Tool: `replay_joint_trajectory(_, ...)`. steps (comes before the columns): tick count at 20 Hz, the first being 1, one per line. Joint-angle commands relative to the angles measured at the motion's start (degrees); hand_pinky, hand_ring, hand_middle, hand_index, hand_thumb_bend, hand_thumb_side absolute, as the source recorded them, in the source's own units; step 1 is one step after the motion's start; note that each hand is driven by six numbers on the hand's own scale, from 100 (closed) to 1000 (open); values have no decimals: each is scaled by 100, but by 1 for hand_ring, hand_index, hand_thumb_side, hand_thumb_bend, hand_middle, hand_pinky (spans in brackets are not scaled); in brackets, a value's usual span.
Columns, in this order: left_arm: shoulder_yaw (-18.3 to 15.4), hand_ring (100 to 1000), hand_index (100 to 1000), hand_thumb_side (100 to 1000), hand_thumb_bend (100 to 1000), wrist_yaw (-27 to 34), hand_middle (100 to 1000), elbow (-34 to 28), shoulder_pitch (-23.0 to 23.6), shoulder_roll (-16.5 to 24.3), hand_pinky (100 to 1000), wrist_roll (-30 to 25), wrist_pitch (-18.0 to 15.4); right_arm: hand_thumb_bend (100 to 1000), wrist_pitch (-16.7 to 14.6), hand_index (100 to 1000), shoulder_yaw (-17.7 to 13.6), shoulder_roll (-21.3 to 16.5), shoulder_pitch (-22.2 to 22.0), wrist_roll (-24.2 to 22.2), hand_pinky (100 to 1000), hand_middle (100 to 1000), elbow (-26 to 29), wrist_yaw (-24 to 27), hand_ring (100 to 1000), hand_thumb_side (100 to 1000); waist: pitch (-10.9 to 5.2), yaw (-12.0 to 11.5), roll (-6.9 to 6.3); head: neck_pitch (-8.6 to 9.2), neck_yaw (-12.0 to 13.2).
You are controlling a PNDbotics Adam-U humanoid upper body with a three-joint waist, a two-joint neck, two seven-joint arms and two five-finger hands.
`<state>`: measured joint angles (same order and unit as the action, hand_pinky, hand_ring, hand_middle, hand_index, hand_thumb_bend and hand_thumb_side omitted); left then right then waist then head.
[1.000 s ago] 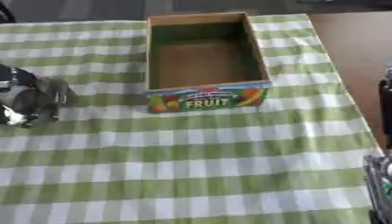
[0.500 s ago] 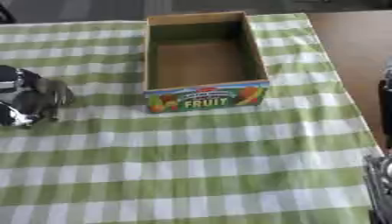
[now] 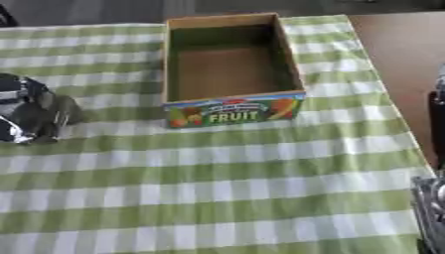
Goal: Pick up objects on the table and place them in the box.
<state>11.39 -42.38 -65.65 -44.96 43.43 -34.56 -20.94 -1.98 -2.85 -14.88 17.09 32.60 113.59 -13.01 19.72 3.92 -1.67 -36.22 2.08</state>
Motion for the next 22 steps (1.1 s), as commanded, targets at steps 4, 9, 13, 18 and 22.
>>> replay_joint_trajectory(4,-55,699,622,162,146,60,733,-100,-72,92,667,311,260,100,-13,806,-13,-61,18,-30,873,658,100,24,756,654,-112,-3,-1,-21,15)
replay_joint_trajectory(9,-114,680,596,184,100,272,726,-271,-54,103,647,523,492,100,-12,806,-15,-65,9,-38,874,658,100,23,757,654,-111,-15,-14,-43,18)
replay_joint_trajectory(13,-200,672,595,206,100,426,722,-505,-19,140,633,611,632,100,-17,806,-23,-73,7,-31,875,658,100,19,757,655,-100,-22,-33,-33,-1)
replay_joint_trajectory(18,-282,663,586,232,100,596,720,-728,4,149,615,693,788,100,-22,807,-26,-74,11,-30,876,658,100,20,758,655,-69,-19,-47,16,-19)
replay_joint_trajectory(22,-367,650,578,250,100,746,713,-917,-119,73,602,797,928,100,-27,807,-28,-78,19,-31,877,657,100,24,758,656,-32,-8,-56,60,-34)
